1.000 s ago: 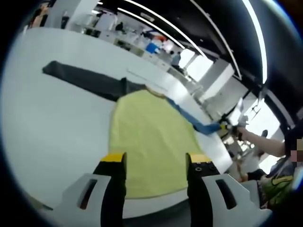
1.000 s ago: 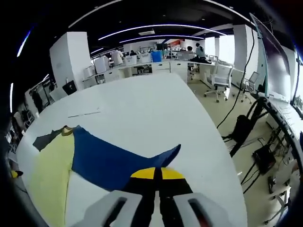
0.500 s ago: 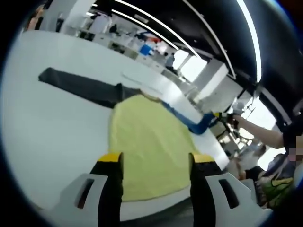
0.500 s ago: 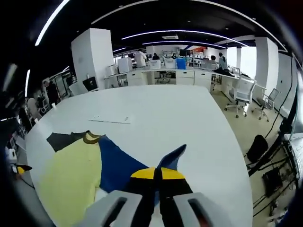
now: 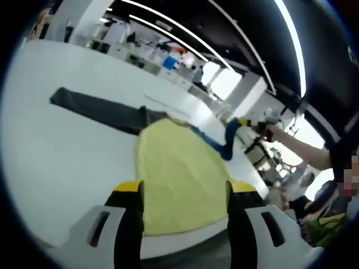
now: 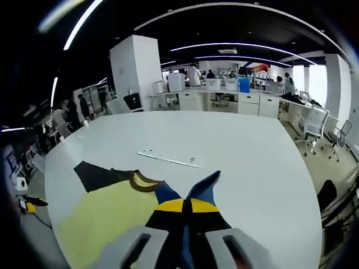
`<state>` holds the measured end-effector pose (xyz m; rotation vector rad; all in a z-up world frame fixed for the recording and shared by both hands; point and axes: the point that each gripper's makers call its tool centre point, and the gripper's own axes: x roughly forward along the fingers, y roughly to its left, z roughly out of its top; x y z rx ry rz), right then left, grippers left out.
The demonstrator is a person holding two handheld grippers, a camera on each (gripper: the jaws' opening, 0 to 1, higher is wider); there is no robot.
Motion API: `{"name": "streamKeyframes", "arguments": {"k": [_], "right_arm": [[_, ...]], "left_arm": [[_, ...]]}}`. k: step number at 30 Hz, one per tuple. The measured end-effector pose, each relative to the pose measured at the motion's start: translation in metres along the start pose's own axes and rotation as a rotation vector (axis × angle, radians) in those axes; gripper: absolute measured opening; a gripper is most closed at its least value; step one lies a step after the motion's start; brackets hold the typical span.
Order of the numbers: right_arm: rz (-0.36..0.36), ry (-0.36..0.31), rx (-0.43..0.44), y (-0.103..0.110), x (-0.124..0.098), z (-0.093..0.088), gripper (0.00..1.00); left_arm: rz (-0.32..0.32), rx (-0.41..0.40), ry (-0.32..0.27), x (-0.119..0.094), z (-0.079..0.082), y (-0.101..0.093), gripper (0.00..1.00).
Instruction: Fold the garment on the visible template until the final outline fits inside the template.
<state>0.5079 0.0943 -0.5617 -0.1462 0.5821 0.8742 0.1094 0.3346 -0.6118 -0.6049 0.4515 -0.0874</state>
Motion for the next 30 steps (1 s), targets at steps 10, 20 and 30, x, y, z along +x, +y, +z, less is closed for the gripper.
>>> {"name": "streamKeyframes", "arguments": {"k": [10,20,30], "right_arm": [[0.107,-0.037,-0.029,0.056,0.018,0.037,0.0],[0.222,-0.039,-0.087,0.124,0.044,0.058,0.0],[0.303,0.0,-0.118,0.177,0.079,0.047,0.0]], "left_arm": [[-0.011,-0.005,-0.007,0.0,0.002,0.004,0.54],[-0.012,-0.023,-0.019,0.004,0.0,0.008,0.52],[-0.01,-0.044,-0.049,0.004,0.005,0.011,0.52]]}}
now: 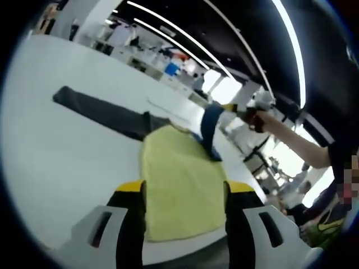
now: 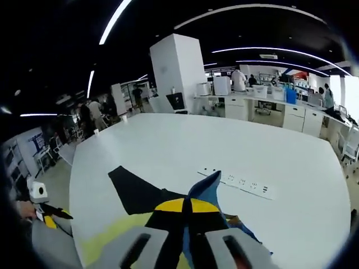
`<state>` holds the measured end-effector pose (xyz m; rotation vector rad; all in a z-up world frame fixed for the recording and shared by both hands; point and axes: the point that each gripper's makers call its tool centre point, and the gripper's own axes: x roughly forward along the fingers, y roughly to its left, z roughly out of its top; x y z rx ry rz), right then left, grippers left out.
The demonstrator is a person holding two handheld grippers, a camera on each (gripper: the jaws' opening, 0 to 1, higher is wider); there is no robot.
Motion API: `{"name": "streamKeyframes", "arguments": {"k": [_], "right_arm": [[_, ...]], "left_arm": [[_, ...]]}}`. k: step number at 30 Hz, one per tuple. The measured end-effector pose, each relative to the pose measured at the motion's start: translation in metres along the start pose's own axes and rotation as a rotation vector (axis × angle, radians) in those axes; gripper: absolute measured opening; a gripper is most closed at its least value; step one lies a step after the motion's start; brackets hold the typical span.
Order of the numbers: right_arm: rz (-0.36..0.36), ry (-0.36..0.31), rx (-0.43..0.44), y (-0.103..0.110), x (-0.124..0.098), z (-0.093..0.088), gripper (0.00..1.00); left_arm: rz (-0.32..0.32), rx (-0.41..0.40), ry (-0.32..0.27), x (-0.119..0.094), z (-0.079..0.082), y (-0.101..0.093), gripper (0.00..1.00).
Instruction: Fold the garment on the visible template until the final outline fits inside the template.
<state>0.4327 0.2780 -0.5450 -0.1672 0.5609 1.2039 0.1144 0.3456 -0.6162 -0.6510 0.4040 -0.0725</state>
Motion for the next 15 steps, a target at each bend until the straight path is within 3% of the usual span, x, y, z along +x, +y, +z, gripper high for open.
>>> {"name": "streamKeyframes", "arguments": {"k": [7,15], "right_arm": [[0.051,0.036,0.011,0.024,0.032,-0.016,0.0],[0.097,0.093,0.035,0.051,0.074,-0.047,0.0]], "left_arm": [[-0.005,-0.007,0.001,0.001,0.0,0.001,0.52],[-0.009,-0.026,0.011,0.005,-0.004,0.004,0.52]]}}
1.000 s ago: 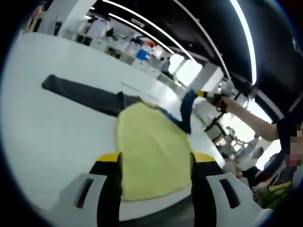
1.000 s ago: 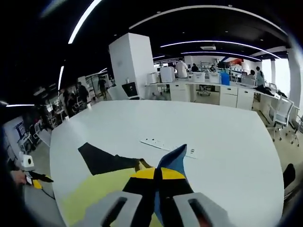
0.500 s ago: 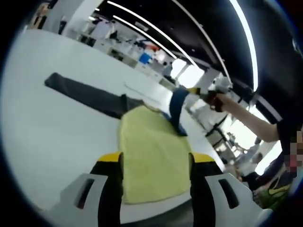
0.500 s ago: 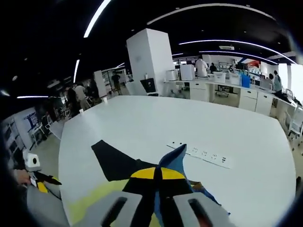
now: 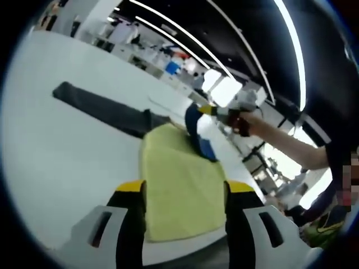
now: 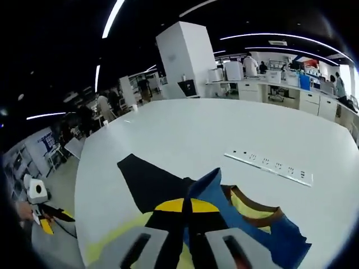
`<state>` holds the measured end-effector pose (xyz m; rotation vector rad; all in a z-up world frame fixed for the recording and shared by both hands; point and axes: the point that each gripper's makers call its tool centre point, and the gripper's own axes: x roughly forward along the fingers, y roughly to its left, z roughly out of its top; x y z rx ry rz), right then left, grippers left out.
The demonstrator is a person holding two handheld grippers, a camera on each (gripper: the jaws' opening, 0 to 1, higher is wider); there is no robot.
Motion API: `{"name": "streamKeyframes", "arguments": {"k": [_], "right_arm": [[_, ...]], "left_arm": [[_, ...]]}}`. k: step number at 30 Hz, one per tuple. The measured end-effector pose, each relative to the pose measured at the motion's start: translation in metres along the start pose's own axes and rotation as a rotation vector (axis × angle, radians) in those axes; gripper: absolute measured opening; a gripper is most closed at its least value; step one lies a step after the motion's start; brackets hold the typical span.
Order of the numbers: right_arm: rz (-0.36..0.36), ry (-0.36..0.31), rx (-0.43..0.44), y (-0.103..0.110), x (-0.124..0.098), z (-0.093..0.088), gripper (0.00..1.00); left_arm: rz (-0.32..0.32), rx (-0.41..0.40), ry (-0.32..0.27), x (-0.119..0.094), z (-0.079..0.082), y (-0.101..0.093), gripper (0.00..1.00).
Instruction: Fold the garment on the visible template until the final outline fits inside the template.
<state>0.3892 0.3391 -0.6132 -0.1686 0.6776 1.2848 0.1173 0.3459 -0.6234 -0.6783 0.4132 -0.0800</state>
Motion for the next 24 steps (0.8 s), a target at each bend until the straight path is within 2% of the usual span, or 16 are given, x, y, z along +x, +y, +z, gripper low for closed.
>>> {"name": "streamKeyframes", "arguments": {"k": [8,18,24], "right_arm": [[0.023,0.038,0.022,0.009,0.031,-0.017,0.0],[0.049,0.111,0.06,0.023,0.068,-0.053,0.0],[0.043,0.132,0.083,0.022,0.08,-0.06,0.0]], "left_arm": [[0.003,-0.023,-0.003,0.001,0.0,0.008,0.52],[0.016,-0.04,-0.003,0.002,0.002,0.018,0.52],[0.023,-0.046,-0.008,0.001,0.007,0.023,0.52]]}}
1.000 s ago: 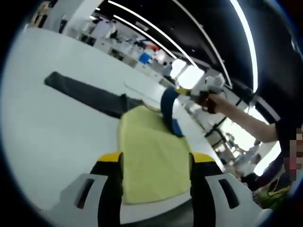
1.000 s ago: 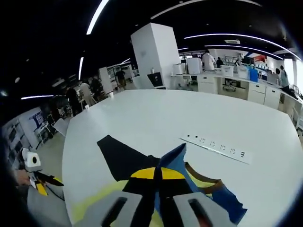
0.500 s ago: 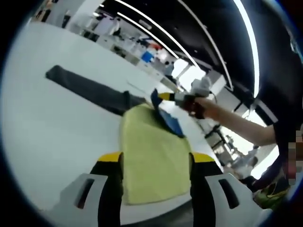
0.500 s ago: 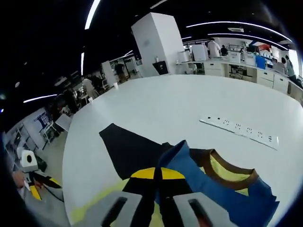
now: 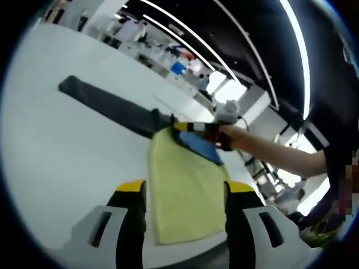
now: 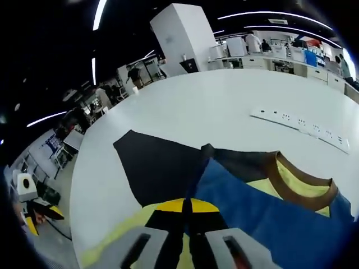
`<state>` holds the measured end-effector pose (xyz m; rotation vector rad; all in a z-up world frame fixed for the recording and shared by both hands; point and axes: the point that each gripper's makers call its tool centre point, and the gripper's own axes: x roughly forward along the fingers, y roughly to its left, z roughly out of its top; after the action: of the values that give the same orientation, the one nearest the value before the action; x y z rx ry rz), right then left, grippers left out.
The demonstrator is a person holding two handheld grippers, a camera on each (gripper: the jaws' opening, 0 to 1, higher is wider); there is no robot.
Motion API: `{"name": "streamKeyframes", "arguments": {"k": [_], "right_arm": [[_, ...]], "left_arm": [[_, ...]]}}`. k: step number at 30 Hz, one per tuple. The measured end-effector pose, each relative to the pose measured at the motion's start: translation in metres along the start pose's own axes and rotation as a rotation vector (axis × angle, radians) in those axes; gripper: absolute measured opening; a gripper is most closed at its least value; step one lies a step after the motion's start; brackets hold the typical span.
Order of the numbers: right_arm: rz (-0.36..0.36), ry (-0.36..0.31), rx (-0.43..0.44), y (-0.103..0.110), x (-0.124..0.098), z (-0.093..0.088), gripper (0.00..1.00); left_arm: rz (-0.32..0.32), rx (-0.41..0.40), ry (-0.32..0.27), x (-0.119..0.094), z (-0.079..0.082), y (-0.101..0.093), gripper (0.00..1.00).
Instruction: Fold the garment on the visible template until the final outline fits inside the template.
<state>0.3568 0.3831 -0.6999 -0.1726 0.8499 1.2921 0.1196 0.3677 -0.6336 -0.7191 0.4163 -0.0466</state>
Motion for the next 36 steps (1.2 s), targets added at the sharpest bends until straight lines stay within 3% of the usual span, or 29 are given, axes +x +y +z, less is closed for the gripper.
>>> {"name": "streamKeyframes", "arguments": {"k": [4,19,27,36], "right_arm": [[0.01,0.002,0.035,0.002,0.002,0.0,0.0],[0.009,0.009,0.025,0.002,0.005,-0.001,0.0],[-0.006,-0.03,-0.026,0.011,-0.01,0.008,0.33],[-0.012,-0.061,-0.056,0.012,-0.042,0.001,0.68]], "left_arm": [[0.003,-0.002,-0.001,0.0,0.001,0.001,0.52],[0.01,-0.003,-0.004,-0.002,0.003,0.002,0.52],[0.016,0.002,-0.013,-0.004,0.007,0.002,0.52],[0.019,0.019,-0.039,-0.009,0.016,0.003,0.52]]}}
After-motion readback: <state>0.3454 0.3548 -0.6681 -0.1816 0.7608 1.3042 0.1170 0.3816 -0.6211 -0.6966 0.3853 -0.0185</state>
